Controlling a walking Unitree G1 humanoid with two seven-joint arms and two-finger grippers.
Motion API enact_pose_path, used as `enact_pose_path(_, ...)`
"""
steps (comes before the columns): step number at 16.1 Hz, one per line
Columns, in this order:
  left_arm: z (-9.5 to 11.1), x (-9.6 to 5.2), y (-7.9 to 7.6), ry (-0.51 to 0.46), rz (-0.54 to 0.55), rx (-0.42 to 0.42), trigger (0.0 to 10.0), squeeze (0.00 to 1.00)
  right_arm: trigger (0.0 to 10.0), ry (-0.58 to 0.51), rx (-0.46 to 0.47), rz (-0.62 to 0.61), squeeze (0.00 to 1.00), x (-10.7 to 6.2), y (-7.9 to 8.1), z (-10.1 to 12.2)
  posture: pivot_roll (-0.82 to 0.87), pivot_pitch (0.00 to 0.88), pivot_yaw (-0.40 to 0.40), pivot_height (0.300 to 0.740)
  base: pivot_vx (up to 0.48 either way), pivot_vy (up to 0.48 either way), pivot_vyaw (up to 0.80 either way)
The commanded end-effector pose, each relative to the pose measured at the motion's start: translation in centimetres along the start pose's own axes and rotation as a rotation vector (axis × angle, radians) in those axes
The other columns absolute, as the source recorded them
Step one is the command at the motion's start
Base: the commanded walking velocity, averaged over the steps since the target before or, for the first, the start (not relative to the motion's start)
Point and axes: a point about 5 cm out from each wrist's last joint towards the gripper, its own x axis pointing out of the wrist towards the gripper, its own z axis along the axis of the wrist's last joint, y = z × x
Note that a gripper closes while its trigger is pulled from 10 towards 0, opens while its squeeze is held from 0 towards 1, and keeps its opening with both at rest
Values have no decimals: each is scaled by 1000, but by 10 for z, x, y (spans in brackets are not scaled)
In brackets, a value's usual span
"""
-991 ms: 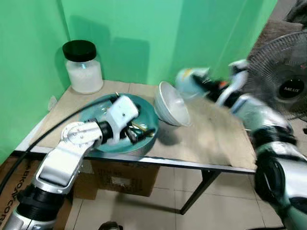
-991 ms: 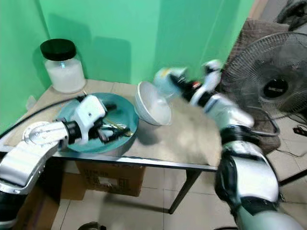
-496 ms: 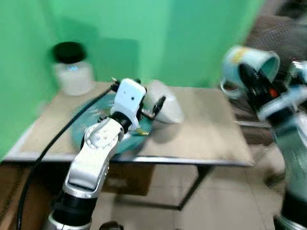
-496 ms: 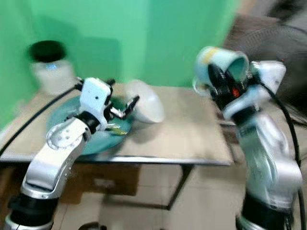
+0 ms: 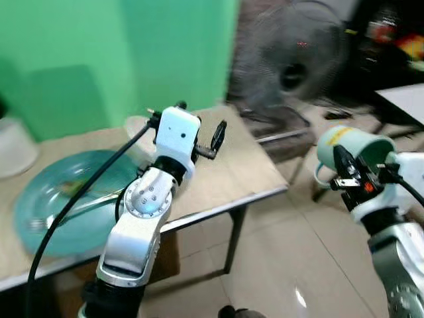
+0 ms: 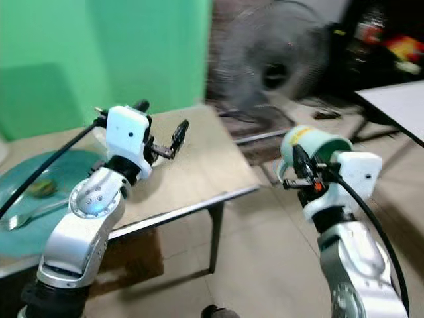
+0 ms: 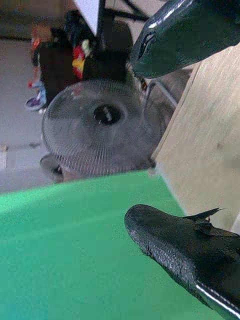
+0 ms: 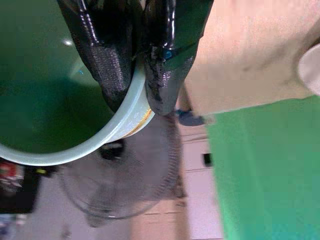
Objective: Setting the table
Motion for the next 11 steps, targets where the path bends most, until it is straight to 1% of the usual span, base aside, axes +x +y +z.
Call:
enact_pose_path(1,-3,0,-4,29,-1,-24,10000,0,10000,-16,-6,-13,0,-3,2,4,-33,0,16,740,0,0,0)
enact_pose_path(2,-4,0,-4,32,-5,-30,10000,0,10000,-18,-12,-21,0,-3,2,4,-36,0,19,740,0,0,0)
enact_pose_path(3,-8,1,-4,42,-18,-28,10000,0,10000,-16,-47,-48,0,-4,-1,3,-37,0,6,740,0,0,0)
enact_pose_path(4,-10,0,-1,54,-21,-26,10000,0,10000,-8,-55,-60,0,-3,-1,2,-41,0,3,740,0,0,-788)
enact_pose_path(5,-15,-3,7,76,-4,-13,10000,0,10000,4,-56,-71,0,-2,0,0,-38,0,-6,740,0,0,-788)
enact_pose_path(7,-23,-9,23,102,56,21,10000,0,10000,71,-109,-35,0,3,6,-11,-35,0,-16,740,0,0,-788)
enact_pose_path(9,-30,-11,28,126,93,30,10000,0,10000,94,-135,-38,0,5,5,-17,-35,0,-27,740,0,0,-788)
enact_pose_path(10,-32,-14,30,139,117,-11,10000,0,10000,102,-127,-47,0,6,5,-18,-38,0,-33,740,0,0,-788)
enact_pose_path(11,-32,-17,29,135,115,-34,10000,0,10000,103,-109,-50,0,6,7,-18,-38,0,-30,740,0,0,-788)
